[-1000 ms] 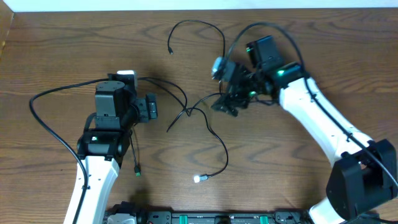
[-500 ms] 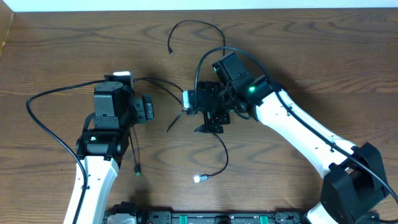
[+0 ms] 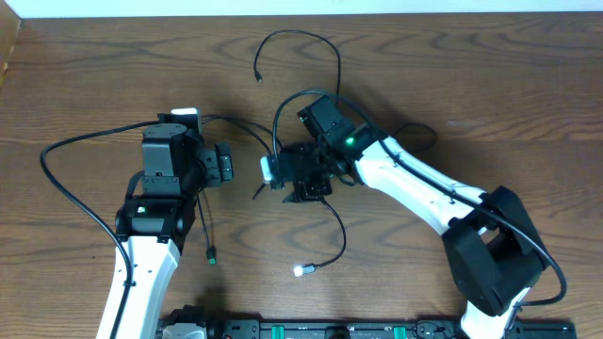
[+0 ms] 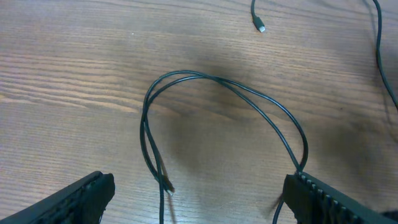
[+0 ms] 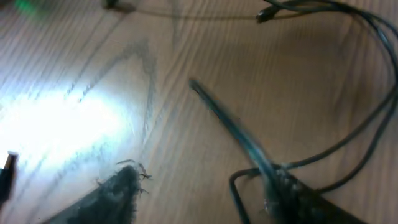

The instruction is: Untangle cables

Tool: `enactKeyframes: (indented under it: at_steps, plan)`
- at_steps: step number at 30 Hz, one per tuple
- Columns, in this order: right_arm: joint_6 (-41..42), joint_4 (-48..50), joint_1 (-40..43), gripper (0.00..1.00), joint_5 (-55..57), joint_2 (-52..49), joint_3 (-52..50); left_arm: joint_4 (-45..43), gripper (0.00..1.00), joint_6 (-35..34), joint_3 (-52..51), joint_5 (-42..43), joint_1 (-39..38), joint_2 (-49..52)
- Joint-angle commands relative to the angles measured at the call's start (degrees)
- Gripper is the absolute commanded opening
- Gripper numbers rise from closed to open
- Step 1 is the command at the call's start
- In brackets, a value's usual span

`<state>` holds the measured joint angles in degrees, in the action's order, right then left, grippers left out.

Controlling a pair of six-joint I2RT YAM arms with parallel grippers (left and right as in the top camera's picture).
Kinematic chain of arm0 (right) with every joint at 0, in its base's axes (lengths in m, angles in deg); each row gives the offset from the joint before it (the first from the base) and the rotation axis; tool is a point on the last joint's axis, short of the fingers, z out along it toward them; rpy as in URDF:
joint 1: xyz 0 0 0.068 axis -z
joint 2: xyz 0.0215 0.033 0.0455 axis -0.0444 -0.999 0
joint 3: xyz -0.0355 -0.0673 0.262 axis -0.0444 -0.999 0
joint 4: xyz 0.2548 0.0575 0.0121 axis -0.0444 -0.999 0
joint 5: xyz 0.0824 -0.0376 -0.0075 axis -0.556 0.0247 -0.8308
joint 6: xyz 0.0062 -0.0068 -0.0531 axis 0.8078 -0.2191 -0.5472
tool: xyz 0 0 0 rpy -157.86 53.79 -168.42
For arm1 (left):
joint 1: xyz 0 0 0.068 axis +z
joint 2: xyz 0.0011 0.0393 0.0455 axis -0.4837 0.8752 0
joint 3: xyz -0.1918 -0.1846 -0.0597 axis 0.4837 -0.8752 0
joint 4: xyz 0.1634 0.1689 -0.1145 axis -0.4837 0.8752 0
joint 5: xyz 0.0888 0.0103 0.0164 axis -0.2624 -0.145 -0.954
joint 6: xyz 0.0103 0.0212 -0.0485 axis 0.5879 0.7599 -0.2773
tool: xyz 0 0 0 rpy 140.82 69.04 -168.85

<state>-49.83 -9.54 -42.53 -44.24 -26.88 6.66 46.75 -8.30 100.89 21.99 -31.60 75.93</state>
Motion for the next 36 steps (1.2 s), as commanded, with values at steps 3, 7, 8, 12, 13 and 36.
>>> enactKeyframes:
  at_steps: [3,7,8,12,13,36]
  plan:
    - [-0.1,0.2,-1.4,0.2,-1.0,0.0,-0.2,0.1,0.92,-0.3,0.0,-0.7,0.3,-0.4]
    - [1.5,0.9,-1.2,0.01,-1.0,0.1,-0.2,0.1,0.92,-0.3,0.0,-0.7,0.3,-0.4]
    - [2.5,1.6,-1.1,0.01,-1.0,0.1,-0.2,0.1,0.92,-0.3,0.0,-0.7,0.3,-0.4]
    - [8.2,5.5,-0.2,0.01,-1.0,1.2,0.0,0.1,0.92,-0.3,0.0,-0.7,0.3,-0.4]
    - [10.1,6.7,0.2,0.01,-1.0,1.9,0.1,0.1,0.92,-0.3,0.0,-0.7,0.3,-0.4]
    - [18.4,15.3,17.2,0.01,27.5,39.5,0.2,0.1,0.92,-0.3,0.0,-0.7,0.3,-0.4]
